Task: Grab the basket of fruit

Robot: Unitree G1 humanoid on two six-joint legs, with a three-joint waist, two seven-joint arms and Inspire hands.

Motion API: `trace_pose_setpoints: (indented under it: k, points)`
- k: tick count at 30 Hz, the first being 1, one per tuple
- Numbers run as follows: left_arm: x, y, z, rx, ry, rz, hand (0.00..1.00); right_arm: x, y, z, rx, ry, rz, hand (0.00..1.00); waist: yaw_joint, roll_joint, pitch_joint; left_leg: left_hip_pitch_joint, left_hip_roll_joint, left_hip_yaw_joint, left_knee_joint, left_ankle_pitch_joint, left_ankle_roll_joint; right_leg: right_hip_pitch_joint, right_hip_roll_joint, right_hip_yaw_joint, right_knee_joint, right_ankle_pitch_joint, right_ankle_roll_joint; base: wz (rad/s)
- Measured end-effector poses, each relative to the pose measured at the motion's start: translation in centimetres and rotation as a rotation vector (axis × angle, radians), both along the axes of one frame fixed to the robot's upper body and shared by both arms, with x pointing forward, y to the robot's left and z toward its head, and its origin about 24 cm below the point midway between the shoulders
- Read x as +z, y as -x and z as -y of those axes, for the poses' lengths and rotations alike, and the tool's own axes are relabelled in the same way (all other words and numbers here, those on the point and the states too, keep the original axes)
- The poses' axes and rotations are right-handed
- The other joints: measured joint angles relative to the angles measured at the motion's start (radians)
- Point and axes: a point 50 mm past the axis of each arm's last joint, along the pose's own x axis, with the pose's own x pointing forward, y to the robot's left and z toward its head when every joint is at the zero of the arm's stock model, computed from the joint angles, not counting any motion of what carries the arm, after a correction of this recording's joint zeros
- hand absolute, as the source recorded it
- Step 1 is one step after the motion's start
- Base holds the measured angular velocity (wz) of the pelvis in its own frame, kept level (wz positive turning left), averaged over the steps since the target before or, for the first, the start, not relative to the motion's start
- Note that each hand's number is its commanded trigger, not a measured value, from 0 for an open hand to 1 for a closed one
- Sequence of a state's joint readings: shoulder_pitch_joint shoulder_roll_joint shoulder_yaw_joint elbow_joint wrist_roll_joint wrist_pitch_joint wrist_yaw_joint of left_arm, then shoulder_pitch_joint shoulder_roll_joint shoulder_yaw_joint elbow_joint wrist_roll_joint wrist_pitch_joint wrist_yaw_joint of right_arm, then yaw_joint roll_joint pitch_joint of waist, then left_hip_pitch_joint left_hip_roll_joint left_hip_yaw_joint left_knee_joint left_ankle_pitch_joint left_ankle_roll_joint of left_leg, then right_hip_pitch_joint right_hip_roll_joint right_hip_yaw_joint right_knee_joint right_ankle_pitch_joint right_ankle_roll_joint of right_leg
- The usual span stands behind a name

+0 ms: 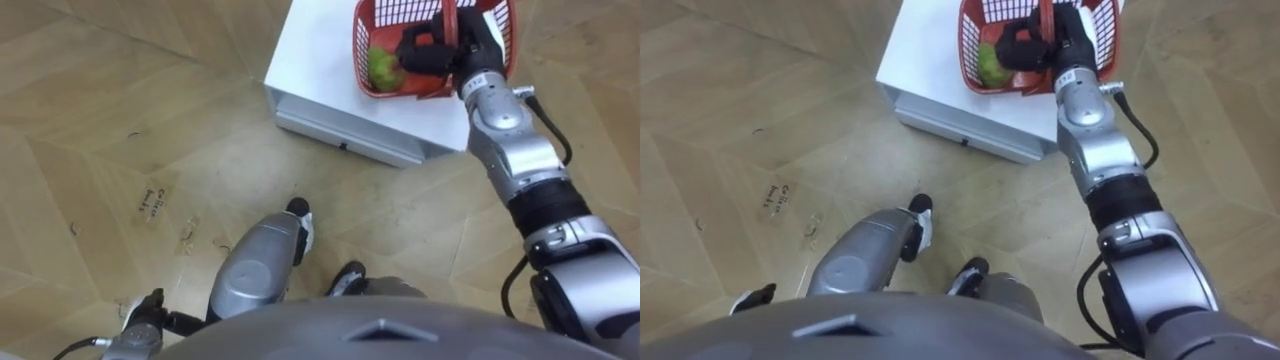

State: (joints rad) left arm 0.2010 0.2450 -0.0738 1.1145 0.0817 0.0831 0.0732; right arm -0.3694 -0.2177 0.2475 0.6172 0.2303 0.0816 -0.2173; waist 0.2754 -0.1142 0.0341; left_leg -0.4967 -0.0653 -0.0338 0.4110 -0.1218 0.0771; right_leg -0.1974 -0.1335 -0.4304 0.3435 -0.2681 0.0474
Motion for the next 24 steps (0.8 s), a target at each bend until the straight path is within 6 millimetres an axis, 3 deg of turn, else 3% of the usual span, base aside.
trace_pose_setpoints:
  k: [9, 10, 11, 12, 24]
  points:
    - [0.1, 0.0, -0.5, -0.034, -0.008, -0.018, 0.00, -0.6, -0.6, 1.1, -0.058, 0.009, -0.053, 1.00, 0.010, 0.001, 0.0003, -0.004, -0.012, -0.015, -0.003, 0.001, 0.001, 0.001, -0.004, -0.025, 0.004, -0.005, 0.002, 0.05]
    - [0.1, -0.1, -0.4, -0.039, -0.008, -0.018, 0.00, -0.7, -0.7, 1.3, -0.064, 0.012, -0.058, 0.91, 0.010, 0.001, 0.0003, -0.005, -0.014, -0.016, -0.003, 0.001, 0.002, 0.000, -0.004, -0.026, 0.004, -0.008, 0.003, 0.09]
    - [0.1, -0.3, -0.3, -0.040, -0.006, -0.015, 0.00, -0.7, -0.8, 1.6, -0.073, 0.018, -0.065, 0.26, 0.010, 0.001, 0.0004, -0.008, -0.017, -0.018, -0.003, 0.002, 0.003, -0.002, -0.005, -0.026, 0.006, -0.009, 0.003, 0.06]
    - [0.1, -0.4, -0.3, -0.041, -0.007, -0.013, 0.00, -0.6, -0.9, 1.9, -0.085, 0.014, -0.066, 0.00, 0.011, 0.000, 0.0000, -0.012, -0.017, -0.018, -0.003, 0.003, 0.004, -0.007, -0.006, -0.026, 0.010, -0.009, 0.003, 0.04]
    - [0.1, -0.5, -0.3, -0.038, -0.007, -0.016, 0.00, -1.7, -0.3, 2.9, -0.126, -0.034, -0.124, 0.00, 0.011, 0.000, 0.0006, -0.023, -0.018, -0.017, -0.006, 0.004, 0.005, -0.025, -0.005, -0.011, 0.017, -0.009, 0.003, 0.00]
